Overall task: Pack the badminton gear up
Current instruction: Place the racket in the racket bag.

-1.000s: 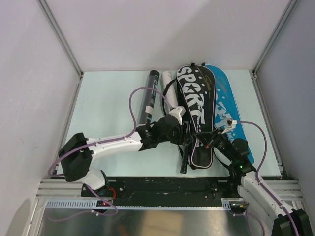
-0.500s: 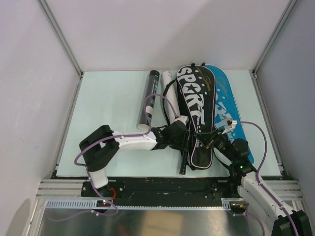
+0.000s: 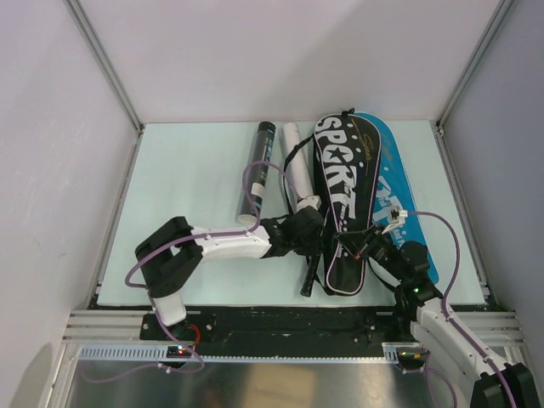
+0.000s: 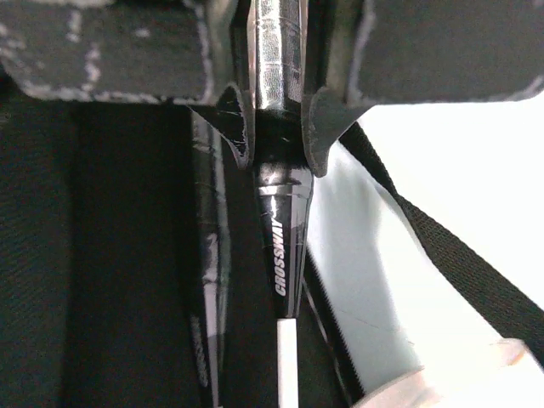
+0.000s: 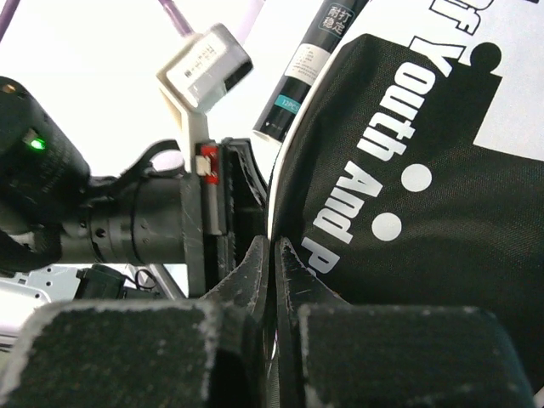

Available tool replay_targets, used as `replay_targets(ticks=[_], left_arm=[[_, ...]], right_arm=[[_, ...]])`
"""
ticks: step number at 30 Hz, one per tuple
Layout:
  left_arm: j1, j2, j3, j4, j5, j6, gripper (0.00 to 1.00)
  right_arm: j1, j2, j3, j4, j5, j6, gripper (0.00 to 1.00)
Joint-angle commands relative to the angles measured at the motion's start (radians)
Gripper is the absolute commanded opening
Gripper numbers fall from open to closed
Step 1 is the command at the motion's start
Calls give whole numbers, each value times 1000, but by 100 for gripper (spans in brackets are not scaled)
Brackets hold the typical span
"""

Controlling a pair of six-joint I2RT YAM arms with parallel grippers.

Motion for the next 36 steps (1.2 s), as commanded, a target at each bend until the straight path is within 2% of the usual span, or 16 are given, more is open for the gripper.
replay_targets(ticks=[1,9,13,18,28,31,36], left_arm=[[8,-113,27,50,-105,-106,0],[13,-113,29,95,-184,-179,0],[24,-48,53,192,-139,-175,0],[43,27,122,233,-36,-140,1],[65,-36,72,274,95,-99,36],[69,-76,46,279,129,-74,44],[70,-147,12,280,182,-27,54]], right_arm=[[21,-26,1,78,-1,17,0],[28,-33,-10,80,9,16,0],[34,-23,-7,76,7,3,0],[38,-39,-1,32,7,-25,0],[42,-17,-4,150,-68,50,0],[42,-20,-14,204,-89,88,0],[35,-89,-11,172,-61,95,0]])
